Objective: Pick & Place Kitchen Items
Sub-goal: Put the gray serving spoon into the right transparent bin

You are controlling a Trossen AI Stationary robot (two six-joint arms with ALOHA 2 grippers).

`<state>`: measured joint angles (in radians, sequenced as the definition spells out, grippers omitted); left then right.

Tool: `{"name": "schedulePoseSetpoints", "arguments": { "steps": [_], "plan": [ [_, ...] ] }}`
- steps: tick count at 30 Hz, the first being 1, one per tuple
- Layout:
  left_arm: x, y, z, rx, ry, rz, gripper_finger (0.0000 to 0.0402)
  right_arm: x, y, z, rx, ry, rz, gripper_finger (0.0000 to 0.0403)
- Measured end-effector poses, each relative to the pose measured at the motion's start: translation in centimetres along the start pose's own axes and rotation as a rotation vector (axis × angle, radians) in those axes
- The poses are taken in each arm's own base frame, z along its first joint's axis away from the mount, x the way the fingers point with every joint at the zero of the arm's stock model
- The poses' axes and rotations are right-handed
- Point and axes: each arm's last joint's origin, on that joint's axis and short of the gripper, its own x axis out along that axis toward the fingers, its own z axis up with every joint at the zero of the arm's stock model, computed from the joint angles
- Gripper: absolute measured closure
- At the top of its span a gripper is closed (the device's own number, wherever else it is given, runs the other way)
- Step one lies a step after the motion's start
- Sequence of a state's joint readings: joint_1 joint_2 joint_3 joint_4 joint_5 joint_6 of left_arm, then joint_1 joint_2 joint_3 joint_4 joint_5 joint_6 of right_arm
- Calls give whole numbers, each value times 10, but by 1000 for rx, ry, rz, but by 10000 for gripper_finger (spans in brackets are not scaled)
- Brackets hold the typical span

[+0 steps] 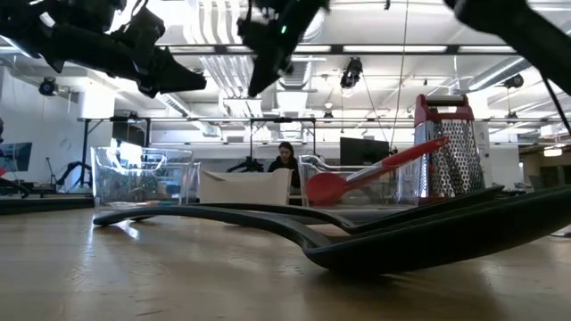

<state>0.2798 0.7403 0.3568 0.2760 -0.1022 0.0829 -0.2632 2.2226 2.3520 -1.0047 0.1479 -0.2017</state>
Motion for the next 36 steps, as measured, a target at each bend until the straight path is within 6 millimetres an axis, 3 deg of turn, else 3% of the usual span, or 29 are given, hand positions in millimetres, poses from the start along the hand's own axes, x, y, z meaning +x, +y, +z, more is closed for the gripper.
{"name": "schedulePoseSetpoints", "arguments": {
  "steps": [4,10,14,24,31,36],
  "plan": [
    [0,0,-1,-2,5,-6,328,-40,35,-6,-21,126,-113,394],
    [0,0,-2,-2,17,-9,328,-90,81,-32,32,350,-203,394],
    [0,-1,-2,-1,22,-12,328,-122,110,-40,66,296,-197,394],
    [0,-2,-2,-4,21,-34,328,-192,138,-107,320,228,-256,394],
    [0,-2,-3,-14,22,-50,328,-207,159,-157,417,167,-227,394],
    [0,-4,-3,-25,20,-110,328,-204,175,-178,403,125,-164,394]
  ]
}}
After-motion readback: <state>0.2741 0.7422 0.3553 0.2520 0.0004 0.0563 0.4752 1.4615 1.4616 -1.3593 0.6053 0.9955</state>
